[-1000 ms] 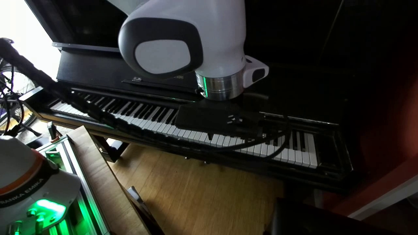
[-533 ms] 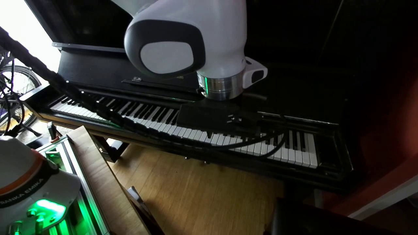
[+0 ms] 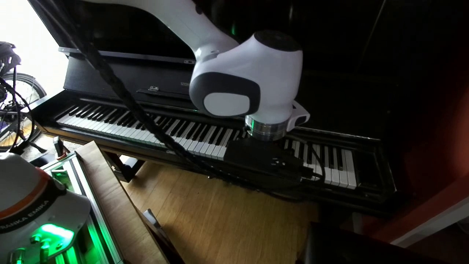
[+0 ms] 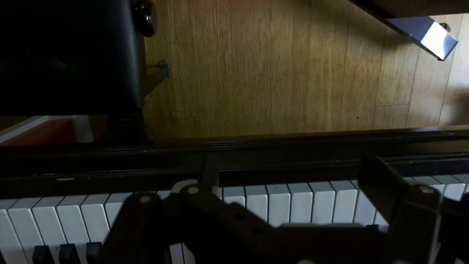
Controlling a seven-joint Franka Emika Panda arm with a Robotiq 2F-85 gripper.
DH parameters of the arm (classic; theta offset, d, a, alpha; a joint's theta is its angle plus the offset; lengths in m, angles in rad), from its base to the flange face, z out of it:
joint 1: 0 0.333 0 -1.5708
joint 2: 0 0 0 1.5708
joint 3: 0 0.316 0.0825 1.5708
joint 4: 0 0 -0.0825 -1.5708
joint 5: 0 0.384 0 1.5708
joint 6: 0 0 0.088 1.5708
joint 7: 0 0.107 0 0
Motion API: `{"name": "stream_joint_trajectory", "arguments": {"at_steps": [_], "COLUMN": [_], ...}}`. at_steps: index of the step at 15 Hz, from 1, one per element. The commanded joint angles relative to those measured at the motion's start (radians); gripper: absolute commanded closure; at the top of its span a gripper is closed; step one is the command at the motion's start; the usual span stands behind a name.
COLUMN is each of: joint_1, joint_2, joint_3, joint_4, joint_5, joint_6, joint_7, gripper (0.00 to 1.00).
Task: Press a key on the piano
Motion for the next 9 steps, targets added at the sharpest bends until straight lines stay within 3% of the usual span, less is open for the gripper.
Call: {"name": "stream_joint_trajectory", "arguments": {"at_steps": [1, 9], "joint_1": [-0.077, -0.135], "joint_2": [0.119, 0.248], "joint_3": [0.062, 0.147], "joint_4": [0.127, 0.261], "joint_5": [0.015, 0.006], "joint_6": [0.004, 0.037], "joint_7": [-0.024, -0.011], "gripper": [0.35, 0.96]}}
